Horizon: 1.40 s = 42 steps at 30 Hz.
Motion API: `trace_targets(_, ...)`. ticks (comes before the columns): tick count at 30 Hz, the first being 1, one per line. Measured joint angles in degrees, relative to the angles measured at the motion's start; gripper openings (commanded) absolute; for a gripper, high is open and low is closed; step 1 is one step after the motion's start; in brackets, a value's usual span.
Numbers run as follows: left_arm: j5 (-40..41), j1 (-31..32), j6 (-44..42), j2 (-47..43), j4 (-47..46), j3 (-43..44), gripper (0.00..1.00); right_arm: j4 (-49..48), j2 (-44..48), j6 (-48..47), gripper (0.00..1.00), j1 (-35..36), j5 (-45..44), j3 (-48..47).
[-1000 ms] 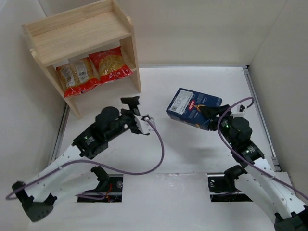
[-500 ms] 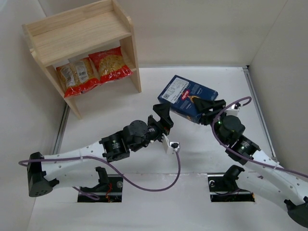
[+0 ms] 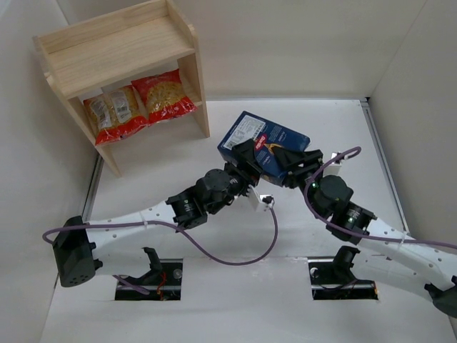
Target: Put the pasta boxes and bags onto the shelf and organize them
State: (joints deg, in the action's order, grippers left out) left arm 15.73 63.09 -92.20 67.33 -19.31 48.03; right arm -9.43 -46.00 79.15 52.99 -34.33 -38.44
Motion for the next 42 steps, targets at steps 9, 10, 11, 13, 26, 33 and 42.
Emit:
trace_targets(9, 0.55, -1.99, -1.7, 0.35, -2.47, -0.04, 0.57, -2.51, -0.94, 2.82, 0.02, 0.83, -1.33, 0.0)
trace_targets(10, 0.61, -2.14, -2.14, 0.31, -2.6, -0.11, 0.52, -2.86, -1.38, 3.21, 0.02, 0.83, -1.31, 0.0)
trace_targets(11, 0.87, -2.27, -2.54, 0.2, -2.71, -0.26, 0.48, -3.15, -1.92, 3.54, 0.03, 0.83, -1.31, 0.0)
trace_targets(13, 1.14, -2.47, -2.95, -0.07, -2.78, -0.81, 0.39, -3.67, -2.84, 4.2, 0.03, 0.83, -1.25, 0.0)
trace_targets(26, 0.96, -3.67, -2.47, -2.21, -2.12, -1.81, 0.03, -7.63, -3.19, 4.39, 1.0, 0.57, 2.08, -0.15)
trace_targets(33, 0.59, -4.24, -1.7, -2.38, -2.82, -1.95, 0.01, -6.45, -3.15, 3.45, 1.0, -1.31, 5.64, -1.25)
trace_targets(42, -0.31, -6.99, -1.36, -2.64, -2.95, -1.95, 0.0, 4.9, 7.39, 0.85, 1.0, -4.04, 2.78, -1.33)
